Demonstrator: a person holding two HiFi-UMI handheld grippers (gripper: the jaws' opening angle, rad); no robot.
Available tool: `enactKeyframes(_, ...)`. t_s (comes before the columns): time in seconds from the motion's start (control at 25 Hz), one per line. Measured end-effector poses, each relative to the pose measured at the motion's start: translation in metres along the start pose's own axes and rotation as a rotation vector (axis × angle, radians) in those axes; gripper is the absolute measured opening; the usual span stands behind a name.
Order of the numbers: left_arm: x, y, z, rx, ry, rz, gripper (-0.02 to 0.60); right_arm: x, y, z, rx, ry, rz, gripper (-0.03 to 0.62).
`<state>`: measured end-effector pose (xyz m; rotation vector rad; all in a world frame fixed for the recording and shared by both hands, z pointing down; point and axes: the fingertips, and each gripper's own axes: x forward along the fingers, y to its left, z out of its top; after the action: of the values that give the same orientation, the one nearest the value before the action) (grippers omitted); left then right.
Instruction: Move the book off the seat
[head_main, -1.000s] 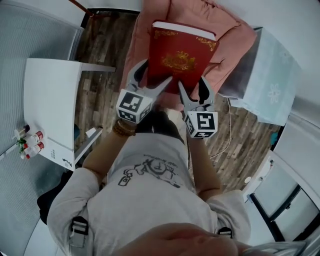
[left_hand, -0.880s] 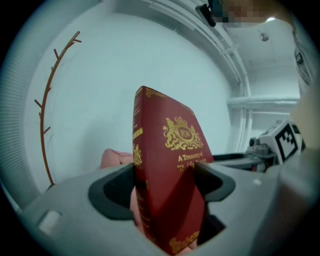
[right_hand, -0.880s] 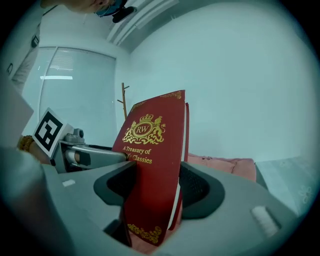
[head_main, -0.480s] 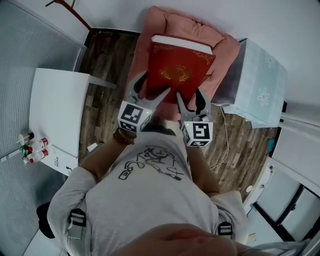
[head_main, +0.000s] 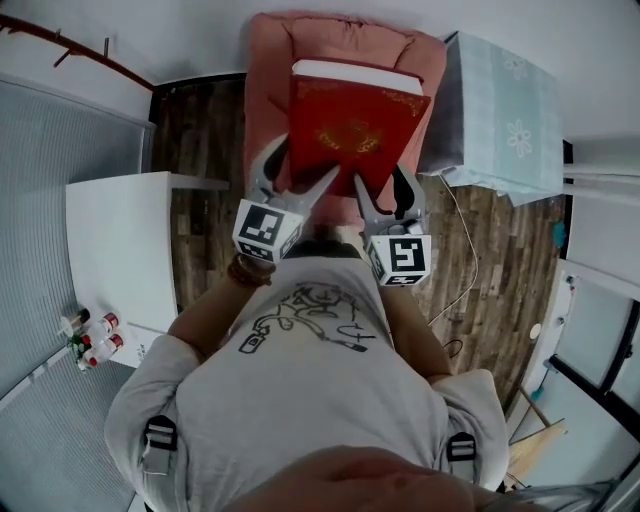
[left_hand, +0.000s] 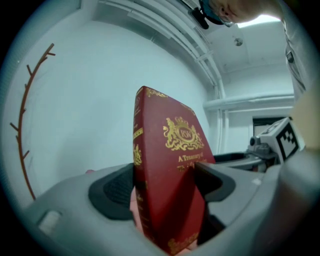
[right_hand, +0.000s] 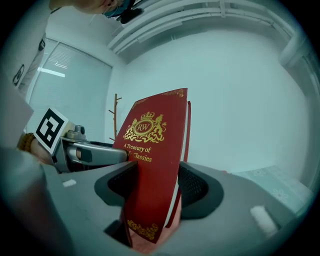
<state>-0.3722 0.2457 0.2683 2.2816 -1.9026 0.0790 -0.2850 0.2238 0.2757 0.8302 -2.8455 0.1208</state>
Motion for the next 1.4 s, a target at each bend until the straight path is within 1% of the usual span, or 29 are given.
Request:
enactKeyframes(0.2,0.016,-0.037,0.002,0.012,0.011,-0.143,0.365,-0.037,-0.019,-0.005,0.029,-0.006,-0.137,0.258)
enactKeyframes(0.36,0.032,-0.068,0.004,0.015,0.011,-0.23,0.365,-0.064,-0.04,-0.006,0.039,-0.019,-0.223,0.258)
enactKeyframes(0.44,0.043,-0.088,0.005,0.018,0.016,-0.302,0.365,-0.082,-0.052,-0.007,0.05,-0.016,-0.296,0.258)
enactKeyframes(0.52,0.057,-0.114,0.004,0.019,0.027,-0.389,0.365,-0.105,-0.068,-0.01,0.066,-0.006,-0.38,0.258)
enactKeyframes(0.6,0.071,-0.145,0.004,0.025,0.036,-0.46,0.365,-0.131,-0.087,-0.014,0.078,0.002,-0.447,0.258)
enactKeyframes(0.8,0.098,-0.224,-0.004,0.044,0.05,-0.599,0.365,-0.196,-0.129,-0.028,0.107,0.005,-0.582,0.258)
enactKeyframes(1.0,0.108,-0.302,-0.013,0.062,0.064,-0.687,0.365,-0.266,-0.16,-0.043,0.137,0.013,-0.687,0.245)
enactKeyframes(1.24,0.119,-0.397,-0.009,0.074,0.062,-0.776,0.364,-0.349,-0.197,-0.051,0.14,-0.017,-0.77,0.247)
enactKeyframes(1.4,0.123,-0.46,-0.018,0.082,0.067,-0.825,0.365,-0.406,-0.22,-0.062,0.15,-0.03,-0.823,0.247)
